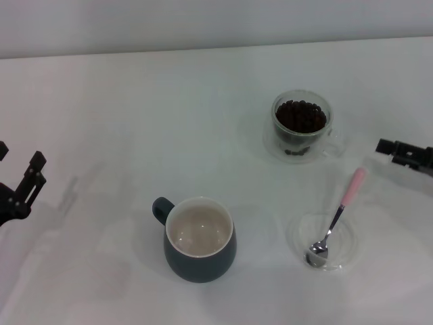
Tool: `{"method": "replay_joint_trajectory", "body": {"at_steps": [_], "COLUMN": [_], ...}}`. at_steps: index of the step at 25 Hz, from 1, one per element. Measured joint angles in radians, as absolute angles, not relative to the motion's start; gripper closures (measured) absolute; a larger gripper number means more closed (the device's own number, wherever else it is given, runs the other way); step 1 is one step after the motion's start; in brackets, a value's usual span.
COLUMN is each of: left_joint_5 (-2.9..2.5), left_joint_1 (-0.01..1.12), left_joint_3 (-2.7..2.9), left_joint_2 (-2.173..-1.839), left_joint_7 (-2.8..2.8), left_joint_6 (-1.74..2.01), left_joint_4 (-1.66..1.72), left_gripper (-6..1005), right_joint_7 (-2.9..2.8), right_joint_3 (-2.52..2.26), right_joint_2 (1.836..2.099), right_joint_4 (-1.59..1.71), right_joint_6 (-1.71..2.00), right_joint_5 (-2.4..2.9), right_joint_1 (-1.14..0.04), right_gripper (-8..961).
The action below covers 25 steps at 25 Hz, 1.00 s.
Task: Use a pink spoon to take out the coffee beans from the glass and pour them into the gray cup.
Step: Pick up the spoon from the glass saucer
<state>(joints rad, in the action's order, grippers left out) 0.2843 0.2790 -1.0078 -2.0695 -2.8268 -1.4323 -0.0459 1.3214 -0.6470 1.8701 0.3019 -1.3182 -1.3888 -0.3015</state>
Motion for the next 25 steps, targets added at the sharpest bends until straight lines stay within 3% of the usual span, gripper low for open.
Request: {"method": "replay_joint_trajectory", "body": {"at_steps": [25], "left_joint_5": [0.37], "left_joint_1": [0.29], "left_joint_3": [-1.008], "left_joint_2": [-2.069], "left_joint_7": [-2.827], "left_joint_6": [-1.428], "left_joint_4": [-0.03], "left_gripper": [361], "right_joint_7": [1.273], "right_joint_3": [-0.657], "right_joint_2": [1.93], "right_joint_4": [0.285], "right_joint_6": [-1.365], "right_joint_5": [-1.298], "right_joint_1": [-0.329], "right_gripper": [87]}}
